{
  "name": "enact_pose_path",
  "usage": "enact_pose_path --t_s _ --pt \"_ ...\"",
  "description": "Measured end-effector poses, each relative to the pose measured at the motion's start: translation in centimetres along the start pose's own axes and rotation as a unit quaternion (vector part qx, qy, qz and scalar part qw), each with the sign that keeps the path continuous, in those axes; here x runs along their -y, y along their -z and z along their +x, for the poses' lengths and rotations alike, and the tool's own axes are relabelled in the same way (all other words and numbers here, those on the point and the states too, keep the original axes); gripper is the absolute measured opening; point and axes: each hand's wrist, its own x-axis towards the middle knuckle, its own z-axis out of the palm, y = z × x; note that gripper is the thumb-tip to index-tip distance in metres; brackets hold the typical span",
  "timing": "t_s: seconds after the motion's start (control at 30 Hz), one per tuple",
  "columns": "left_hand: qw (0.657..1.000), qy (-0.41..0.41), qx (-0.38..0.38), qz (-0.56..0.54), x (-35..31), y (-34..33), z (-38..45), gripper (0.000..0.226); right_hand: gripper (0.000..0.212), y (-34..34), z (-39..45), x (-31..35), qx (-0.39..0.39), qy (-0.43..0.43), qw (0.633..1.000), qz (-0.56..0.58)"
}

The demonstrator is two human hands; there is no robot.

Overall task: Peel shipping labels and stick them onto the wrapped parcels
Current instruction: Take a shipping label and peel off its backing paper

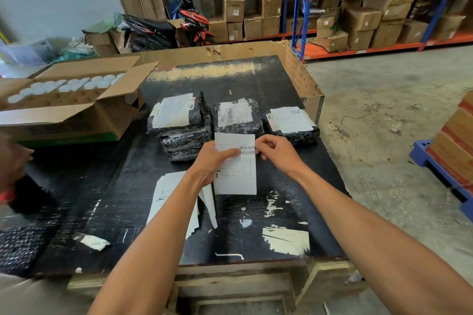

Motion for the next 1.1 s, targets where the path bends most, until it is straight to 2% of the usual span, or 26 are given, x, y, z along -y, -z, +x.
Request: enact_pose_path --t_s 0.13,0.3,0.4,0.47,0.57,0.63,0.7,0.77,0.87,1.1 --pt "1.000 0.005 0.003 -0.009 0.0 0.1 0.0 0.031 0.013 0.1 0.0 0.1 0.013 0.000 0.999 0.047" --pt "0.998 0.026 0.025 -0.047 0.0 -0.1 -0.1 0.027 0.014 -0.2 -0.4 0.5 0.044 -0.019 0.986 0.157" --pt "0.998 0.021 0.040 -0.039 0.1 -0.3 0.1 0.040 0.018 -0.3 -0.4 0.6 0.063 -0.024 0.981 0.179" --pt "1.000 0.004 0.016 -0.002 0.3 -0.8 0.5 0.058 0.020 -0.4 -0.3 0.7 0.051 -0.026 0.983 0.177" --pt "0.984 -0.075 -0.079 0.140 0.2 -1.6 0.9 0.079 0.022 -0.5 -0.3 1.0 0.020 -0.023 0.988 0.150" --pt "0.964 -0.144 -0.117 0.193 -0.3 -1.9 1.1 0.061 0.021 -0.5 -0.2 1.0 0.011 -0.016 0.991 0.132" --pt "0.968 -0.169 -0.070 0.169 -1.0 -2.4 1.2 0.028 0.019 -0.6 0.1 1.0 0.011 -0.006 0.994 0.111" --pt "0.975 -0.170 -0.035 0.137 -1.4 -2.8 1.3 0.010 0.020 -0.7 0.3 1.0 0.014 0.005 0.996 0.088" --pt "0.982 -0.155 -0.036 0.104 -1.6 -3.3 1.3 0.019 0.025 -0.7 0.6 1.0 0.008 0.017 0.999 0.050" --pt "0.991 -0.115 -0.041 0.047 -1.7 -3.6 1.3 0.012 0.022 -0.4 0.3 1.5 -0.002 0.037 0.999 0.000"
